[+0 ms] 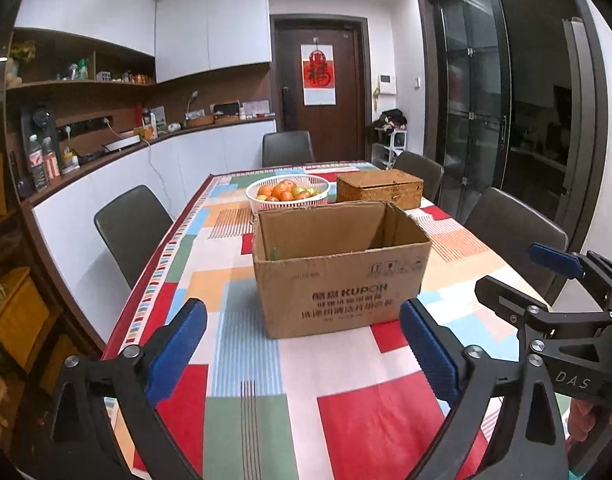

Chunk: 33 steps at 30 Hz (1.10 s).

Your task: Organize snacks

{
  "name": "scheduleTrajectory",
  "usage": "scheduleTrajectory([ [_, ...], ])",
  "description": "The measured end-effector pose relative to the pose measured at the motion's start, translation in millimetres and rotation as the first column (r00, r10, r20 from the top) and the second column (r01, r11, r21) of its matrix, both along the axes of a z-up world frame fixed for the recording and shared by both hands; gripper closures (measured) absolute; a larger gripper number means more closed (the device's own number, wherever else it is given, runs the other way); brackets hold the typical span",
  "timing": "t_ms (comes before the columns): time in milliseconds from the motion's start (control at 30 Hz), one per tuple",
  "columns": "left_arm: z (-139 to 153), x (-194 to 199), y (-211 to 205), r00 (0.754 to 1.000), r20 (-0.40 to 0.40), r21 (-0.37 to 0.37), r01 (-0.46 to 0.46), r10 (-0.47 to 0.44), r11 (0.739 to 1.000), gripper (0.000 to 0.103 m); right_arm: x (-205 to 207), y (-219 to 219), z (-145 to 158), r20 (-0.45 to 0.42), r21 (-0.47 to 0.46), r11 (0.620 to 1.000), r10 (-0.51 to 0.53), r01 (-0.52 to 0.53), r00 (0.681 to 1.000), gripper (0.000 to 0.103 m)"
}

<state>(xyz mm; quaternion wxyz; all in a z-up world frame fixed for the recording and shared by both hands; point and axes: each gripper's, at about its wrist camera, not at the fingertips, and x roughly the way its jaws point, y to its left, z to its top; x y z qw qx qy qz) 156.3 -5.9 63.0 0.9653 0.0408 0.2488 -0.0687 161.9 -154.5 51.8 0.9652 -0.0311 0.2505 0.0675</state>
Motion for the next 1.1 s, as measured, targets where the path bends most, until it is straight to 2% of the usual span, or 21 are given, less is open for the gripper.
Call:
scheduleTrajectory([
  [400,-8.8,-61.9,2.1,0.996,0.069,0.020,-0.057,0.055,0.998,0.000,-63.8,0.3,-6.7,0.069,-0.025,0.999,-0.040,0.042,0.997,0.015],
  [733,-13.5,-85.3,3.9,0.995,0.073,0.018,-0.074,0.073,0.997,0.000,-89.1,-4.3,-13.2,0.062,0.019,0.999,-0.049,0.048,0.997,0.015],
  [1100,-13.3,-100.6,3.9,0.993,0.086,0.030,-0.087,0.084,0.996,0.000,-101.2,-4.3,-20.1,0.045,0.019,0.999,-0.049,0.048,0.998,0.015],
])
